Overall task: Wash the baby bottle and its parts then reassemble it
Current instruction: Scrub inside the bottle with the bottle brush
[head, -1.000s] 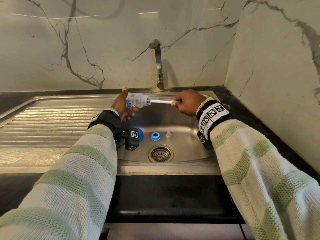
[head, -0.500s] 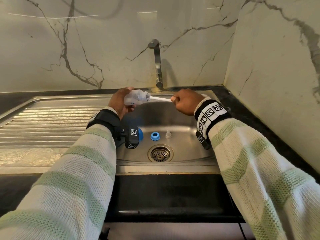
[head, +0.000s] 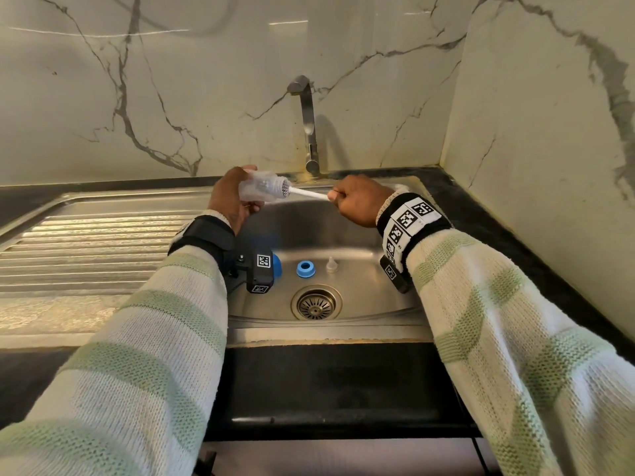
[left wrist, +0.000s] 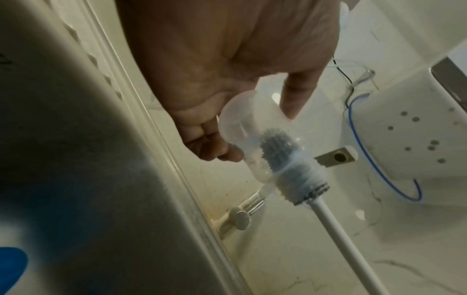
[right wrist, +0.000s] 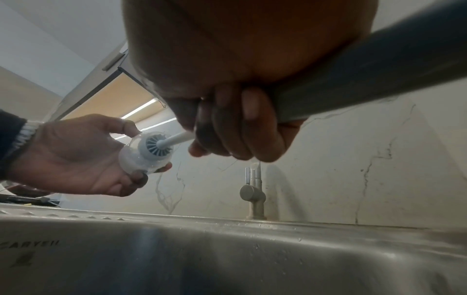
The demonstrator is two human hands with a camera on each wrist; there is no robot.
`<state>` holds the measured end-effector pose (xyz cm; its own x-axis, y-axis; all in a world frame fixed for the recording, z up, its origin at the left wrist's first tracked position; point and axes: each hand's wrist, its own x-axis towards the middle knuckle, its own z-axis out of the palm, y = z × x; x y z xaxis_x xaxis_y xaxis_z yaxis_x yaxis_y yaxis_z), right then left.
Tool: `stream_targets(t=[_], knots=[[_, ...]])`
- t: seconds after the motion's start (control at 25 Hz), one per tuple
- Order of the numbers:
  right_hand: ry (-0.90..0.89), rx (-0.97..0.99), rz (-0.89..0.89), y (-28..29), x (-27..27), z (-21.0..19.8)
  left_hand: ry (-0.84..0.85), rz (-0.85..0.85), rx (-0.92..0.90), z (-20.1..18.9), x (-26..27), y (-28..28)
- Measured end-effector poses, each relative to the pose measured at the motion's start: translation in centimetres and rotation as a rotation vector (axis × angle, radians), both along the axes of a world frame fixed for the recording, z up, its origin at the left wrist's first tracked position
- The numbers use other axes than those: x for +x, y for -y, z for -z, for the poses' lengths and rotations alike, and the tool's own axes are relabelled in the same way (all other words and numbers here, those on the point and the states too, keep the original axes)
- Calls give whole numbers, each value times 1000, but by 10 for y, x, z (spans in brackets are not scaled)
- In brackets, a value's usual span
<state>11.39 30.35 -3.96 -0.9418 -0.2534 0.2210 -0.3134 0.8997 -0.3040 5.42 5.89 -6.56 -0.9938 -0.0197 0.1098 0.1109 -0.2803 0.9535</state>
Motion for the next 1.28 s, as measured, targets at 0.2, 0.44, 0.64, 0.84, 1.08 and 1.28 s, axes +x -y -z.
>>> stream_targets(t=[0.2, 0.44, 0.64, 0.84, 1.08, 1.28], knots=[[-49, 87, -1, -9, 3, 3, 255, -21, -323, 15, -1, 4], [-2, 80, 42, -2, 1, -4, 8, -13, -272, 13, -5, 1], [69, 70, 55, -1, 5, -2, -193, -69, -329, 8, -2, 5], [-46, -15, 96, -12, 2, -5, -111, -103, -308, 2, -4, -1], [-63, 1, 98, -18, 7, 0, 158, 60, -395, 12, 3, -8], [98, 28, 73, -3, 10, -10, -51, -14, -276, 2, 1, -1]])
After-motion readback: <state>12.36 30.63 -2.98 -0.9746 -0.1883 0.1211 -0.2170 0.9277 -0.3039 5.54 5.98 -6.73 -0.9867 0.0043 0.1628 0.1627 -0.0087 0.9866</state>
